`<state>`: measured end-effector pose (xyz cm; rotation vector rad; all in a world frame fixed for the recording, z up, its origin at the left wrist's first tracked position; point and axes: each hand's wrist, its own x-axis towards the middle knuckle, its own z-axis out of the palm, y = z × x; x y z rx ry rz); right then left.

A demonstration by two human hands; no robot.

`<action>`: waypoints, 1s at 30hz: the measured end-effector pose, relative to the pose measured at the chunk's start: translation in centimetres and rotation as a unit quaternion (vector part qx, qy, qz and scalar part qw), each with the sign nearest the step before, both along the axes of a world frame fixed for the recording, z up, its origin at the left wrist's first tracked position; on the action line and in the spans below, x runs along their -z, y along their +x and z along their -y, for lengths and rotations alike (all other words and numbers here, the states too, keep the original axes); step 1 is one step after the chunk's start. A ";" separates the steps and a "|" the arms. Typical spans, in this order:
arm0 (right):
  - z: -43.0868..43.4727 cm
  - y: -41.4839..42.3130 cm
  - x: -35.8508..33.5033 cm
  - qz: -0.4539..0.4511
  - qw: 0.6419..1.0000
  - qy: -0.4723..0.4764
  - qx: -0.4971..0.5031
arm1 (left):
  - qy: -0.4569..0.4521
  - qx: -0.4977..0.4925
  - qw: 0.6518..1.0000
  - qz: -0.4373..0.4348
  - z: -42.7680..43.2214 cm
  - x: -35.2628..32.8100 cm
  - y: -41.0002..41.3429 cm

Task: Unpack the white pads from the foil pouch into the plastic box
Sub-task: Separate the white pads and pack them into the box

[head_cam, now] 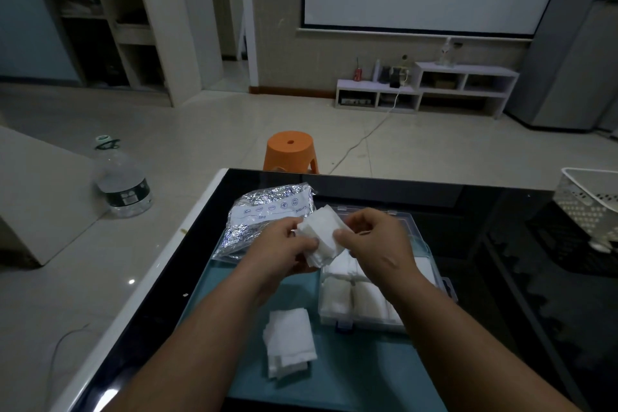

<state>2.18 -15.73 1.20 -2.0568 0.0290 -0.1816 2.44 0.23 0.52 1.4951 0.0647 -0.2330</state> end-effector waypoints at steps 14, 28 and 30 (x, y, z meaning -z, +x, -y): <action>-0.1 -0.5 -1.0 -0.134 0.984 0.105 -0.058 | -0.032 -0.032 0.999 0.021 0.0 0.5 0.3; -2.4 -1.6 -1.6 -0.190 0.894 0.400 -0.070 | -0.367 0.041 0.927 -0.071 -0.1 0.8 0.0; -2.5 -1.7 -1.6 -0.179 0.904 0.382 -0.071 | -0.375 0.032 0.924 -0.062 0.0 0.6 -0.2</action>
